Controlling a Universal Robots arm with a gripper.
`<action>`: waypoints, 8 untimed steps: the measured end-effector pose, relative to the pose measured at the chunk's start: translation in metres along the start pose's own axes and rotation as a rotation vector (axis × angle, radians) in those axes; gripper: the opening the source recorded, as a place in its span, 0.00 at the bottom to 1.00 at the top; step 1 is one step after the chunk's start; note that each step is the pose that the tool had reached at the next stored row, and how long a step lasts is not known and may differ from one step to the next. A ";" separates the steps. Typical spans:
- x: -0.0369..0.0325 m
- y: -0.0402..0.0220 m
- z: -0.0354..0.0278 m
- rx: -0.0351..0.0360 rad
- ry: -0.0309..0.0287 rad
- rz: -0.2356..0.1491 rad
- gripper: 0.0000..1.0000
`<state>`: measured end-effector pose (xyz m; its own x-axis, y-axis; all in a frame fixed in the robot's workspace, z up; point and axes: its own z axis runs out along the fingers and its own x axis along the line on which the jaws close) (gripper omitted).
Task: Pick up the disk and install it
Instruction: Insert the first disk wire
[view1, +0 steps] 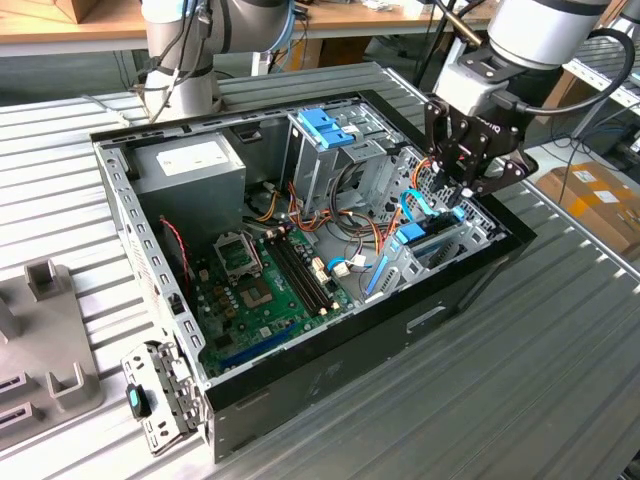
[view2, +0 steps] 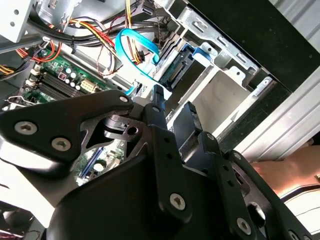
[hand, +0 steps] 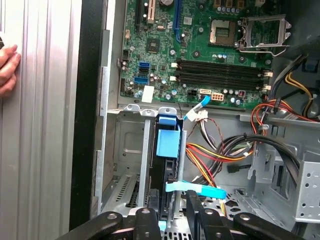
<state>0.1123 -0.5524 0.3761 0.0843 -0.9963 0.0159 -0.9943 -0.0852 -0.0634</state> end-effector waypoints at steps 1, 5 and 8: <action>0.0000 -0.0002 0.0000 -0.0005 0.0004 0.006 0.36; 0.0001 -0.0019 0.0002 -0.0041 0.0023 0.038 0.36; 0.0001 -0.0021 0.0001 -0.0052 0.0031 0.039 0.36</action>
<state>0.1144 -0.5523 0.3761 0.0451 -0.9988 0.0166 -0.9972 -0.0460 -0.0589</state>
